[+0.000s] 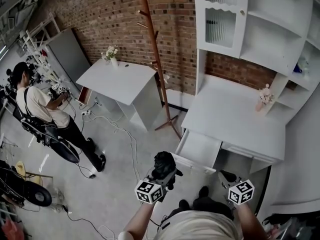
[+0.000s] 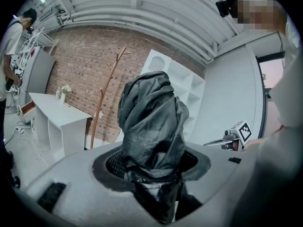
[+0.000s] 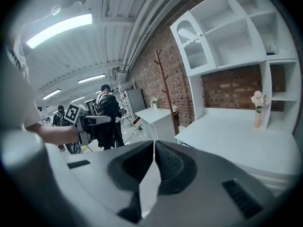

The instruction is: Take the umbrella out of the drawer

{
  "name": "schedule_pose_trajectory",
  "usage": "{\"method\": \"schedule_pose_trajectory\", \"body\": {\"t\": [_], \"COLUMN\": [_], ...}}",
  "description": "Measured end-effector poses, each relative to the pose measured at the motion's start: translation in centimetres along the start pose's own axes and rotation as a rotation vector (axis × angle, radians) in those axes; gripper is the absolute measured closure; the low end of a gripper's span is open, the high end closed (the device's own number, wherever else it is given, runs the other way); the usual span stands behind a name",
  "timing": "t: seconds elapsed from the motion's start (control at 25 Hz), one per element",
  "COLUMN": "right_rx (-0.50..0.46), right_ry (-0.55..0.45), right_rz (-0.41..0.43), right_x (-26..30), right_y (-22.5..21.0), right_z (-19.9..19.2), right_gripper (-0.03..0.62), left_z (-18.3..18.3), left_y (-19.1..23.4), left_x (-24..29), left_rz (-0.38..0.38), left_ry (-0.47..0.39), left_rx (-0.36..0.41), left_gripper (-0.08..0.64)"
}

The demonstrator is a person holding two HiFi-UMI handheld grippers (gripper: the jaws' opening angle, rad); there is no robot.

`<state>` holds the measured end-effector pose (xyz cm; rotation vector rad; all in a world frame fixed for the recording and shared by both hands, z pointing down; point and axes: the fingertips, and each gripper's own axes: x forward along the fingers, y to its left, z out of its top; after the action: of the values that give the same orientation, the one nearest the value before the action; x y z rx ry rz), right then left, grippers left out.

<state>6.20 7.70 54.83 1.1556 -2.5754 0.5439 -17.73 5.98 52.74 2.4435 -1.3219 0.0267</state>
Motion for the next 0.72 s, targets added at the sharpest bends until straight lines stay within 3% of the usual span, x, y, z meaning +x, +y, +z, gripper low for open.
{"method": "schedule_pose_trajectory", "body": {"t": [0.4,0.72], "right_rx": [-0.008,-0.071], "right_ry": [-0.063,-0.049], "right_rz": [-0.001,0.048], "right_x": [-2.8,-5.7], "right_y": [-2.7,-5.4], "right_z": [3.1,5.0], "right_gripper": [0.561,0.561], "left_z": [1.4,2.7], "left_y": [-2.9,-7.1], "left_x": [0.0,0.8], "left_rz": [0.042,0.085], "left_ry": [-0.033,-0.092], "left_rx": [-0.022,-0.048], "left_gripper": [0.311,0.31]}}
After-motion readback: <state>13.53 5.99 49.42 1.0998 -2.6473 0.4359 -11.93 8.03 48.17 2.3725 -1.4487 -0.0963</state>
